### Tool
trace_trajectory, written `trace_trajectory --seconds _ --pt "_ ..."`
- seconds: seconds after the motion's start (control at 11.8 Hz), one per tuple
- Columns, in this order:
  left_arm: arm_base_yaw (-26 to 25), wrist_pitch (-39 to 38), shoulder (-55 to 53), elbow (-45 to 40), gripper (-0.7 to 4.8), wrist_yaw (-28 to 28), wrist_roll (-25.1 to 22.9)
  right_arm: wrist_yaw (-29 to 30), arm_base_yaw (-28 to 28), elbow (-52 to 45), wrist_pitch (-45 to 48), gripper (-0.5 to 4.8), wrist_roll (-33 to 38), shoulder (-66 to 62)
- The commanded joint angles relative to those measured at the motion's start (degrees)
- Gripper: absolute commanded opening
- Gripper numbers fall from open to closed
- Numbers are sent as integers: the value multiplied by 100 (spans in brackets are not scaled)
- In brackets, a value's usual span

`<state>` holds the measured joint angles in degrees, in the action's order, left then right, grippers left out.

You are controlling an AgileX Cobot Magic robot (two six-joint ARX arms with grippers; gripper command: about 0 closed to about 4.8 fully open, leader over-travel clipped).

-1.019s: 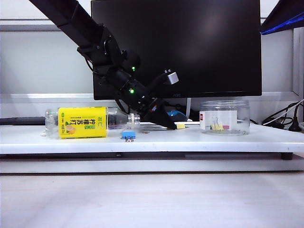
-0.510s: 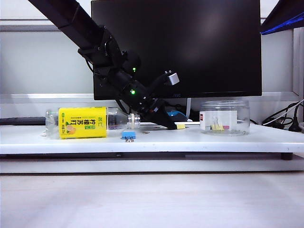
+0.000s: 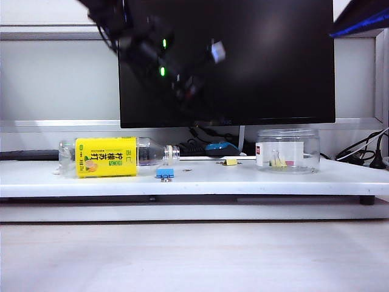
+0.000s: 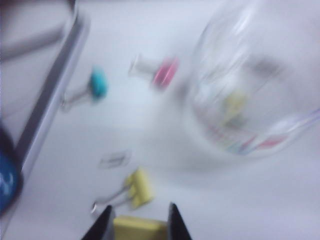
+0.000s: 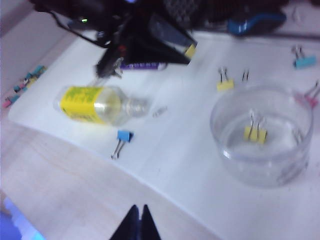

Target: Pick up the clips with the largest number of clips of the same color on the table and place them in a round transparent plastic box.

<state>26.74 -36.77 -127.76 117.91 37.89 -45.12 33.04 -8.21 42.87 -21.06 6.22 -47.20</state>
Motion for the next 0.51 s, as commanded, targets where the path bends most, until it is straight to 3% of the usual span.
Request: trace_trajectory --seconds 0.08,0.25,0.42,0.51 --pt "317 -385 302 4 52 953 13 -977 28 186 -20 13 -306 24" --pt "772 -286 310 0 52 968 2 -1145 28 459 -118 13 -369 24" --pt "1084 -90 278 0 52 678 -31 -929 26 514 -160 13 -367 35" --pt "1239 658 26 4 52 264 538 -857 26 511 -361 13 -367 42"
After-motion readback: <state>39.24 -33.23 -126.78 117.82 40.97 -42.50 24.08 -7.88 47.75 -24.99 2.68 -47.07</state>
